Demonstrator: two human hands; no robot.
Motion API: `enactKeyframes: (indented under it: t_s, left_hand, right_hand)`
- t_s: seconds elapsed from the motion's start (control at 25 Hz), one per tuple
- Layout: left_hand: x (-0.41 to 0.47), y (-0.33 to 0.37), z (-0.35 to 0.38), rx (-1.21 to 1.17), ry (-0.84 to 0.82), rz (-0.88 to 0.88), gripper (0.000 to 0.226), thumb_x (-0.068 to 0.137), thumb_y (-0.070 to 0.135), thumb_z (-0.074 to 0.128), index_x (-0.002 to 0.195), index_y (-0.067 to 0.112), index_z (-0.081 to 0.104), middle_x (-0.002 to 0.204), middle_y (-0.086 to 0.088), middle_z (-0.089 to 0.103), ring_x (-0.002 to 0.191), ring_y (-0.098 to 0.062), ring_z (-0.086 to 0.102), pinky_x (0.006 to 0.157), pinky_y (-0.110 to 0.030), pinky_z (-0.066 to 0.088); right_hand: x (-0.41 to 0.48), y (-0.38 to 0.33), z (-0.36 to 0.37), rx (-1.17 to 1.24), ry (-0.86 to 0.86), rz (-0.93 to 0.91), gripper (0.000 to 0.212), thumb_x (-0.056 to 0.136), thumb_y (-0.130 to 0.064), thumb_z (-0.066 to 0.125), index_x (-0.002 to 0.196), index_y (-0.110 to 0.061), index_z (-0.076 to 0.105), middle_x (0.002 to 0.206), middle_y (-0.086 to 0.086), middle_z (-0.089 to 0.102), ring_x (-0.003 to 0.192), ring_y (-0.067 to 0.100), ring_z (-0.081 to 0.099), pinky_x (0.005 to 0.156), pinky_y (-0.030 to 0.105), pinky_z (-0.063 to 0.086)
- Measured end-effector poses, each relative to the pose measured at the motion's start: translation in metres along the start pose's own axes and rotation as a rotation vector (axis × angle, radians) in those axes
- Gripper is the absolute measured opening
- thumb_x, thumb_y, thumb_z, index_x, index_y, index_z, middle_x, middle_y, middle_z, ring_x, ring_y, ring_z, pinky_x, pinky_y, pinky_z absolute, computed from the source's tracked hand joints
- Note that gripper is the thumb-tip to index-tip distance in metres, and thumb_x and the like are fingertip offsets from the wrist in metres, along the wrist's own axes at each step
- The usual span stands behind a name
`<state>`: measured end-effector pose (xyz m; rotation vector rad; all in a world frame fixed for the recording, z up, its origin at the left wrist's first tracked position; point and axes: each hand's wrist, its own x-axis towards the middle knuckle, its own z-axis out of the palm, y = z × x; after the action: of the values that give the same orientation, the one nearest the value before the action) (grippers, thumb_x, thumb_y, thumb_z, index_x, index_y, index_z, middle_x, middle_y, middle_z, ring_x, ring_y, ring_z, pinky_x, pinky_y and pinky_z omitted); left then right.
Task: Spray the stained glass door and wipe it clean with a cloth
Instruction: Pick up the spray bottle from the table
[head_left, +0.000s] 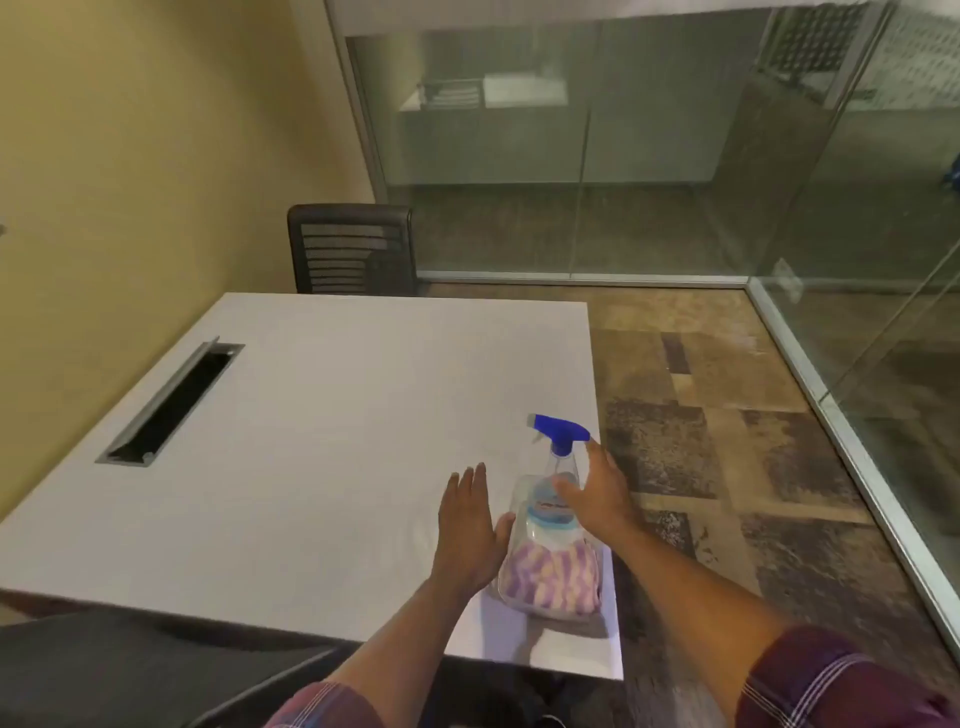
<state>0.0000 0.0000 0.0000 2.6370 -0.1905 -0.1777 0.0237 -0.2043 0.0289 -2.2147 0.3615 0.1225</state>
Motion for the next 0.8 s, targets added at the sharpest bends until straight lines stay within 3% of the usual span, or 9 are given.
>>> enactKeyframes:
  t_s: [0.12,0.2,0.4,0.52,0.64,0.72,0.8]
  left_hand:
    - [0.027,0.004,0.009,-0.077,-0.030,-0.017,0.076,0.111,0.041,0.051,0.171,0.015,0.013,0.181,-0.008,0.017,0.170,-0.029,0.008,0.136,-0.038,0.008]
    - [0.043,0.008,0.012,-0.120,-0.068,-0.033,0.076,0.110,0.040,0.056,0.171,0.017,0.017,0.180,-0.005,0.022,0.169,-0.027,0.013,0.136,-0.038,0.012]
    - [0.067,0.018,0.016,-0.235,-0.142,-0.026,0.079,0.104,0.030,0.070,0.169,0.023,0.026,0.176,0.001,0.034,0.163,-0.022,0.033,0.131,-0.035,0.027]
    - [0.074,0.026,0.006,-0.303,-0.174,0.039,0.084,0.098,0.037,0.078,0.167,0.022,0.034,0.172,0.004,0.041,0.157,-0.016,0.041,0.126,-0.027,0.032]
    - [0.075,0.039,-0.010,-0.380,-0.149,0.084,0.079,0.090,0.047,0.083,0.158,0.027,0.049,0.157,0.010,0.059,0.136,-0.007,0.059,0.117,-0.024,0.046]
    - [0.071,0.043,-0.019,-0.415,-0.100,0.145,0.060,0.090,0.047,0.082,0.144,0.035,0.058,0.138,0.015,0.070,0.120,-0.006,0.068,0.107,-0.037,0.059]
    - [0.065,0.050,-0.031,-0.430,-0.084,0.212,0.046,0.090,0.038,0.082,0.132,0.041,0.062,0.123,0.017,0.073,0.112,-0.008,0.071,0.099,-0.041,0.062]
  right_hand:
    - [0.025,-0.003,0.000,0.092,-0.019,0.063,0.056,0.096,-0.027,0.078,0.142,-0.004,0.054,0.138,0.011,0.063,0.129,0.032,0.063,0.096,0.031,0.048]
    - [0.038,0.000,0.000,0.099,-0.062,0.089,0.045,0.096,-0.026,0.077,0.132,-0.004,0.061,0.122,0.005,0.065,0.121,0.031,0.067,0.089,0.030,0.048]
    - [0.045,0.007,-0.013,0.165,-0.095,0.012,0.033,0.095,-0.024,0.080,0.121,-0.009,0.065,0.115,0.004,0.069,0.107,0.023,0.067,0.075,0.021,0.048]
    - [0.038,-0.004,-0.034,0.265,-0.083,-0.050,0.021,0.094,-0.024,0.080,0.109,-0.014,0.069,0.095,-0.004,0.070,0.090,0.014,0.068,0.075,0.021,0.050]
    - [0.026,-0.017,-0.061,0.348,-0.054,-0.115,0.013,0.095,-0.019,0.078,0.100,-0.017,0.067,0.070,-0.015,0.059,0.067,0.001,0.059,0.066,0.012,0.045]
    - [0.015,-0.025,-0.075,0.402,-0.022,-0.165,0.016,0.095,-0.016,0.078,0.108,-0.014,0.069,0.069,-0.019,0.067,0.069,-0.005,0.065,0.066,0.009,0.049]
    - [-0.001,-0.035,-0.088,0.460,-0.012,-0.196,0.021,0.094,-0.016,0.079,0.112,-0.015,0.069,0.079,-0.020,0.073,0.078,-0.005,0.070,0.074,0.014,0.052]
